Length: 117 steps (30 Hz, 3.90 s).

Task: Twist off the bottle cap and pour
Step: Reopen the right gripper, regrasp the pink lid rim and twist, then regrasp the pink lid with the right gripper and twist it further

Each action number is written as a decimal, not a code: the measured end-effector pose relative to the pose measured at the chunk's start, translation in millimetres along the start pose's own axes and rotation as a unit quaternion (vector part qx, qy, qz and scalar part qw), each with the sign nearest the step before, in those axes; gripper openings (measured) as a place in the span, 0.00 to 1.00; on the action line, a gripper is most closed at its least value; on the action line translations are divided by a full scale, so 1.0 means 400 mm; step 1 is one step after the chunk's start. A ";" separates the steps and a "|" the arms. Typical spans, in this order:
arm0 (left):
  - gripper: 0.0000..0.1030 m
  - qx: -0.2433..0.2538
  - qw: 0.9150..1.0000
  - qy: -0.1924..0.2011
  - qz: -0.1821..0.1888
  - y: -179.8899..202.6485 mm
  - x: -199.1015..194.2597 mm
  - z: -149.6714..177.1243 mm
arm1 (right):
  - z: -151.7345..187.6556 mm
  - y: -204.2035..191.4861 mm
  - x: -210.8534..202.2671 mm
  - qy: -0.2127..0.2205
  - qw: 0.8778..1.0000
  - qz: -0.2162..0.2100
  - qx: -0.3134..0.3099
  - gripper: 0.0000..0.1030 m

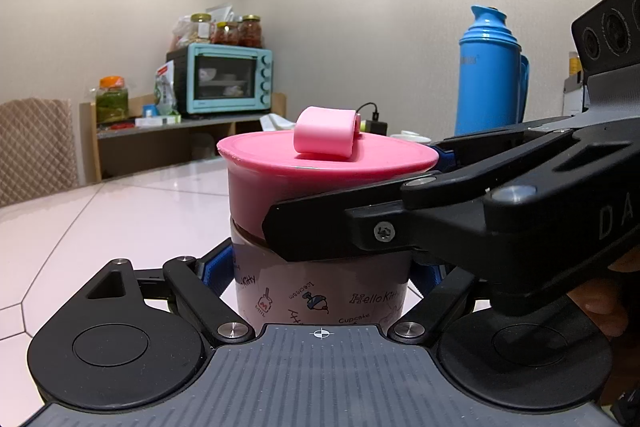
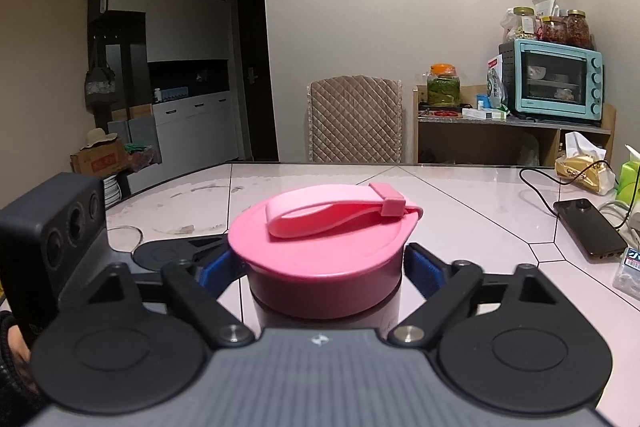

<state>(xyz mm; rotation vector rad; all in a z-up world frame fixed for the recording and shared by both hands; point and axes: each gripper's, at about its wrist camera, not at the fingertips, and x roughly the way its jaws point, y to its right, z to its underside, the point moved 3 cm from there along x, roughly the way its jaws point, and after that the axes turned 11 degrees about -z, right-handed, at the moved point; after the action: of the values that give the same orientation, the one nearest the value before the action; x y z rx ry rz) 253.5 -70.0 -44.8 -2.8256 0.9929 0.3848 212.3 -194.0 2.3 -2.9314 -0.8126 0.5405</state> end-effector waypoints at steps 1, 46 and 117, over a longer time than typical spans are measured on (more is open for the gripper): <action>0.87 0.000 1.000 0.000 0.000 0.000 0.000 0.000 | 0.001 0.000 -0.001 0.000 1.000 -0.001 -0.001 0.84; 0.87 -0.001 1.000 0.000 0.001 0.003 0.000 0.000 | -0.047 0.075 -0.033 -0.038 0.986 -0.148 -0.060 0.96; 0.87 -0.001 1.000 0.000 0.001 0.002 0.002 0.004 | -0.024 0.118 -0.018 -0.010 0.974 -0.215 -0.070 0.83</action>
<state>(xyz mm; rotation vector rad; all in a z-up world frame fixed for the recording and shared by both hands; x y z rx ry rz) 253.2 -70.9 -46.6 -2.8261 0.9961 0.3846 233.1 -237.8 6.9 -2.7355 -1.4887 0.4921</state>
